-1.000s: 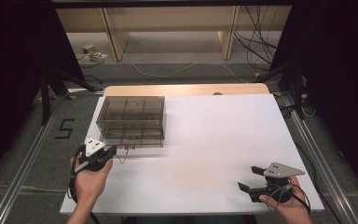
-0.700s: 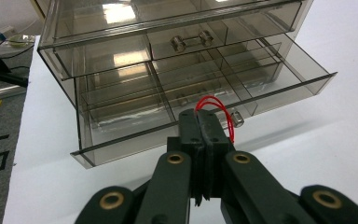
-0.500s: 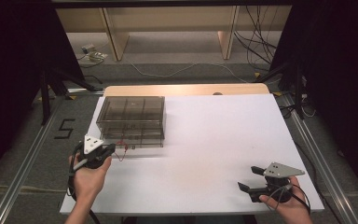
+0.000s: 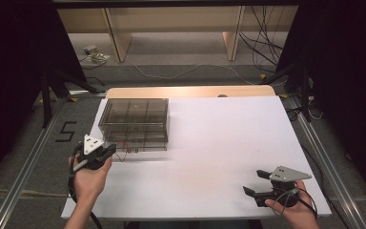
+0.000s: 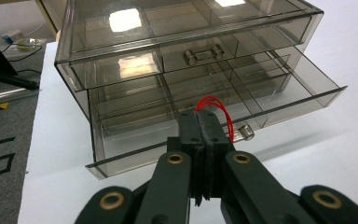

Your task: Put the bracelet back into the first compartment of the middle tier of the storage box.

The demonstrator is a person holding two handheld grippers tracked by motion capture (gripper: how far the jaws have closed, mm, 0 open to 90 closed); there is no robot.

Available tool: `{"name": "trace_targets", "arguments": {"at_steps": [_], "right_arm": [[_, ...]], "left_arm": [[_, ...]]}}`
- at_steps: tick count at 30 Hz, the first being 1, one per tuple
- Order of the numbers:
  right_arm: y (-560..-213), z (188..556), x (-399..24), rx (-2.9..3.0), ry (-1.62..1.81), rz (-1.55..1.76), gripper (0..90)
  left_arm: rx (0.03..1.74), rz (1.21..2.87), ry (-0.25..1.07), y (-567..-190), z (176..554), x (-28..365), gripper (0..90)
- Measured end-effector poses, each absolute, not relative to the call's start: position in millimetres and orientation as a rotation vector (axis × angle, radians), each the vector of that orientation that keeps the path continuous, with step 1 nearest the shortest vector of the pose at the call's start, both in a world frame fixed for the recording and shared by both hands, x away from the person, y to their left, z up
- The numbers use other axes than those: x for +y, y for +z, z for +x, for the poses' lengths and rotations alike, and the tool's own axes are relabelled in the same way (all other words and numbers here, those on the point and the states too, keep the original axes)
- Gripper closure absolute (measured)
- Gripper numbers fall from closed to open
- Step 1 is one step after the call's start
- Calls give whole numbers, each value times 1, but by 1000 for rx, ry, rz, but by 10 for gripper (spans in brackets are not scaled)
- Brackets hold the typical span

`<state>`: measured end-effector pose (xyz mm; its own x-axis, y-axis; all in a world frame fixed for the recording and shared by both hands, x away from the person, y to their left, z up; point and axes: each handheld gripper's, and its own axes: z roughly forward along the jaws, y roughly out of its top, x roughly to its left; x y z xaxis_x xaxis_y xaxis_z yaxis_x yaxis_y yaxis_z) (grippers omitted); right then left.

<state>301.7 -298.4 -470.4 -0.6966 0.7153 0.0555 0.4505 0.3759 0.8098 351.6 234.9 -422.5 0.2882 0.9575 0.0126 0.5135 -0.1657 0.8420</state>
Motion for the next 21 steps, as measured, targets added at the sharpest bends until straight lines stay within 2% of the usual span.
{"name": "trace_targets", "arguments": {"at_steps": [21], "right_arm": [[-470, 302, -299, 2337, 1228, 1027, 196]], "left_arm": [[1348, 1782, 765, -418, 360, 241, 897]]}}
